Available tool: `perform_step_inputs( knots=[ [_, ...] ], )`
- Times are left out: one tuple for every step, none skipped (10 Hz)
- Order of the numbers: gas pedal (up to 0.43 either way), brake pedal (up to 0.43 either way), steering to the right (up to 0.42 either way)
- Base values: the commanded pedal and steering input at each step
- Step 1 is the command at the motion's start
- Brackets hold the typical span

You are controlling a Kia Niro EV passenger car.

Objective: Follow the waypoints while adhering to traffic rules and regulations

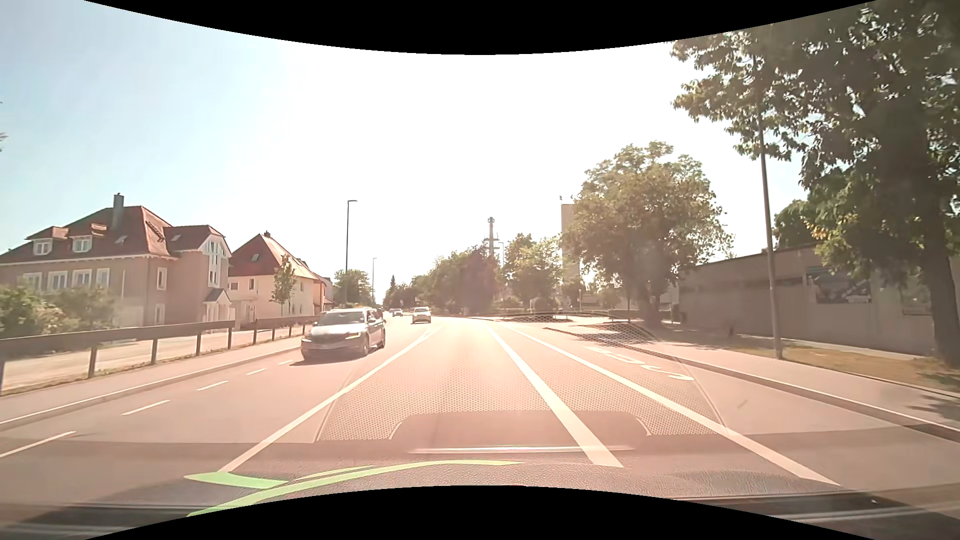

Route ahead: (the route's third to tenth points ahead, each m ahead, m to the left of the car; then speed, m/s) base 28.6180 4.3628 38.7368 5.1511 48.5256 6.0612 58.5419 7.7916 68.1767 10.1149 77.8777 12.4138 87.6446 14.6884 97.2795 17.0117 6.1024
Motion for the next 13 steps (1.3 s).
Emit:
perform_step_inputs(
  knots=[
    [0.079, 0.000, -0.005],
    [0.079, 0.000, -0.004],
    [0.079, 0.000, -0.004],
    [0.079, 0.000, -0.003],
    [0.079, 0.000, -0.003],
    [0.079, 0.000, -0.002],
    [0.079, 0.000, -0.002],
    [0.079, 0.000, -0.002],
    [0.079, 0.000, -0.002],
    [0.079, 0.000, -0.003],
    [0.079, 0.000, -0.002],
    [0.087, 0.000, -0.003],
    [0.087, 0.000, -0.002]
  ],
)
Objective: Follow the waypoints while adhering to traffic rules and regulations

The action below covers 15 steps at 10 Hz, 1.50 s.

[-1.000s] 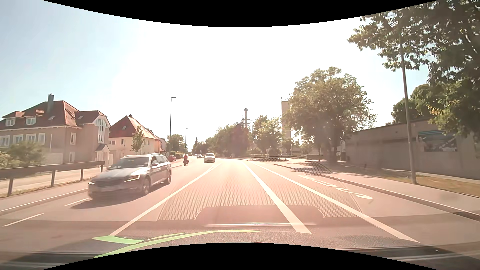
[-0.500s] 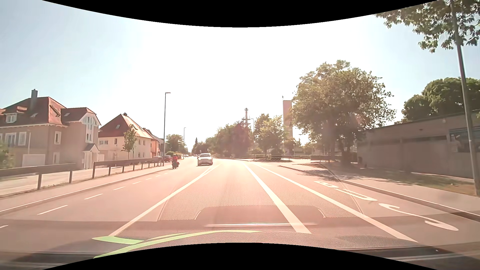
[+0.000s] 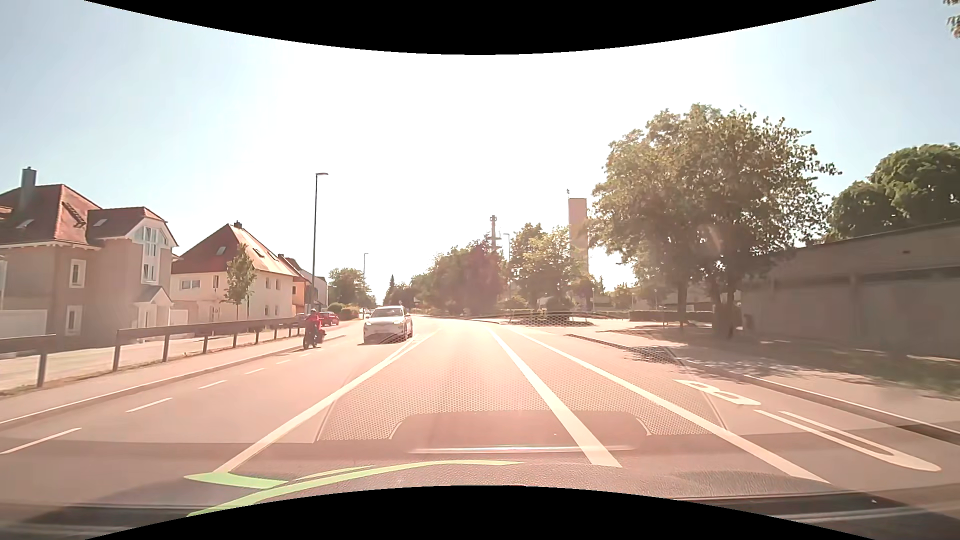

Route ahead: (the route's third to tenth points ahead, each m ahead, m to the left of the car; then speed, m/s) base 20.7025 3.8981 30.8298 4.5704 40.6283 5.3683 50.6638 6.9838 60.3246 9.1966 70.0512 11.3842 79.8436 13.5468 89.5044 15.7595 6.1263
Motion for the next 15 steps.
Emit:
perform_step_inputs(
  knots=[
    [0.087, 0.000, -0.002],
    [0.087, 0.000, -0.002],
    [0.087, 0.000, -0.002],
    [0.087, 0.000, -0.002],
    [0.087, 0.000, -0.003],
    [0.087, 0.000, -0.004],
    [0.087, 0.000, -0.005],
    [0.098, 0.000, -0.006],
    [0.098, 0.000, -0.005],
    [0.098, 0.000, -0.005],
    [0.098, 0.000, -0.006],
    [0.098, 0.000, -0.006],
    [0.098, 0.000, -0.006],
    [0.098, 0.000, -0.006],
    [0.098, 0.000, -0.006]
  ],
)
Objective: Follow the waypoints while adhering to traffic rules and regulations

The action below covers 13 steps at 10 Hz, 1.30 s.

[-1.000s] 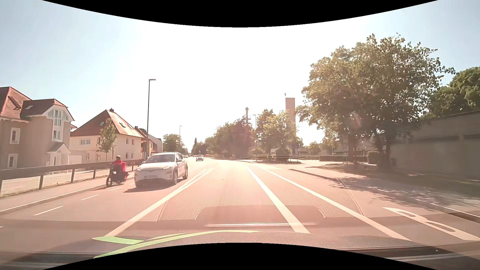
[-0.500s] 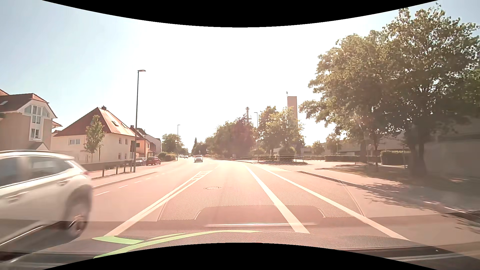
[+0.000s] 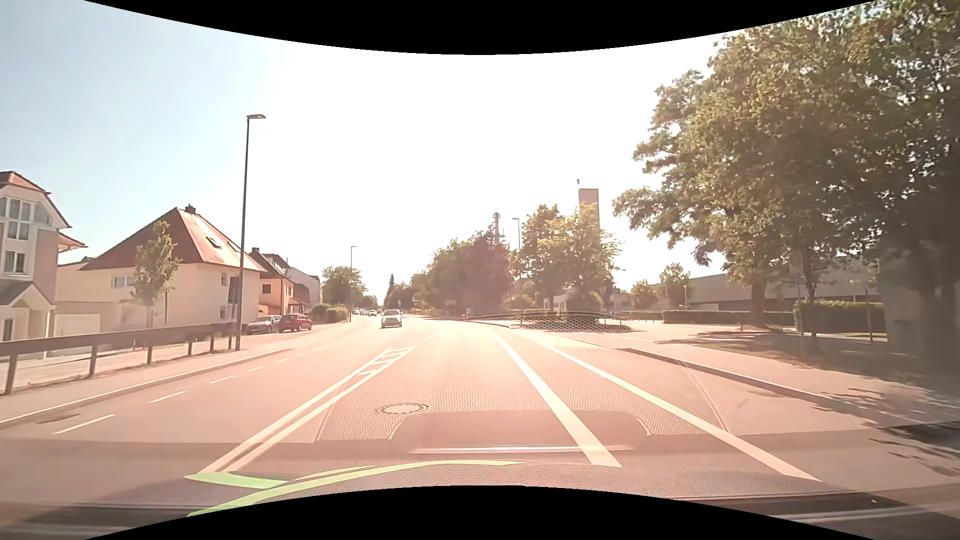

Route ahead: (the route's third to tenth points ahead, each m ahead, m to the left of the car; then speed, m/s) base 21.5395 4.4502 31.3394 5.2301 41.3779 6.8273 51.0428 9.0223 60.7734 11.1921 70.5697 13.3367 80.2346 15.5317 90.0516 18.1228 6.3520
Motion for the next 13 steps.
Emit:
perform_step_inputs(
  knots=[
    [0.098, 0.000, -0.006],
    [0.098, 0.000, -0.006],
    [0.098, 0.000, -0.006],
    [0.098, 0.000, -0.006],
    [0.098, 0.000, -0.006],
    [0.098, 0.000, -0.006],
    [0.098, 0.000, -0.006],
    [0.098, 0.000, -0.006],
    [0.110, 0.000, -0.006],
    [0.110, 0.000, -0.006],
    [0.110, 0.000, -0.006],
    [0.110, 0.000, -0.006],
    [0.110, 0.000, -0.006]
  ],
)
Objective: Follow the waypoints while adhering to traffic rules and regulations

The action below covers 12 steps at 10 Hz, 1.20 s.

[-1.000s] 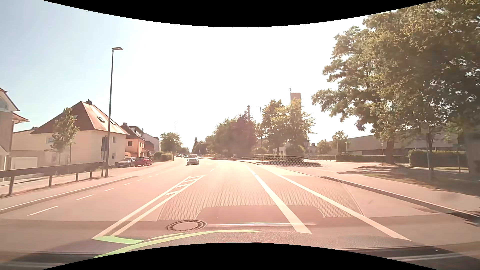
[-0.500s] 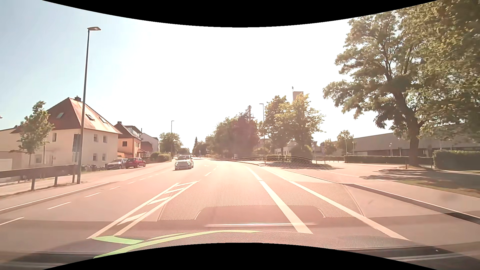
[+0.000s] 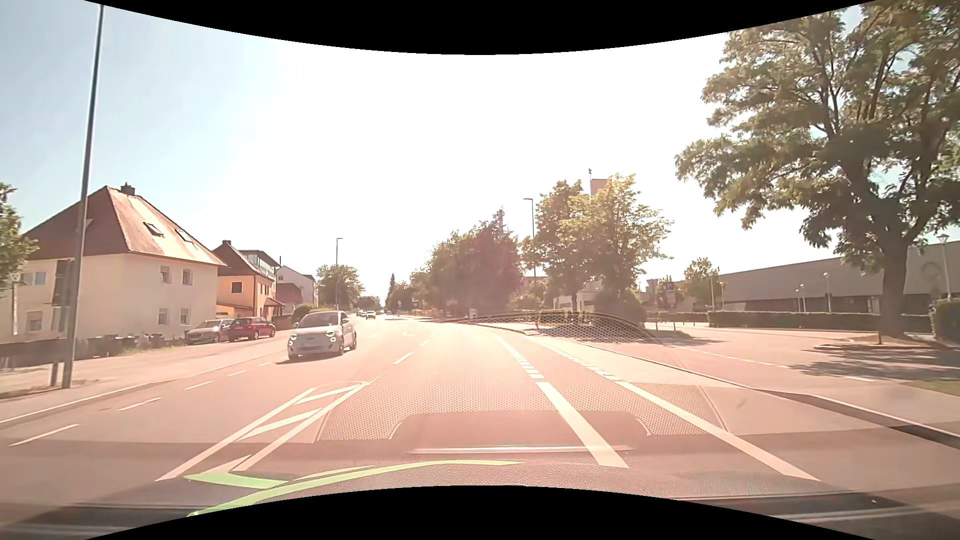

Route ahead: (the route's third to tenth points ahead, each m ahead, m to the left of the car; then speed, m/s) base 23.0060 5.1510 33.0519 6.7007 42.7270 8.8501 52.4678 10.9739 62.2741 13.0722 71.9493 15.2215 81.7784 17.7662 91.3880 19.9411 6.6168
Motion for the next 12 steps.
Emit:
perform_step_inputs(
  knots=[
    [0.110, 0.000, -0.006],
    [0.110, 0.000, -0.006],
    [0.098, 0.000, -0.006],
    [0.098, 0.000, -0.006],
    [0.098, 0.000, -0.006],
    [0.098, 0.000, -0.006],
    [0.098, 0.000, -0.006],
    [0.098, 0.000, -0.006],
    [0.098, 0.000, -0.006],
    [0.098, 0.000, -0.006],
    [0.098, 0.000, -0.006],
    [0.098, 0.000, -0.006]
  ],
)
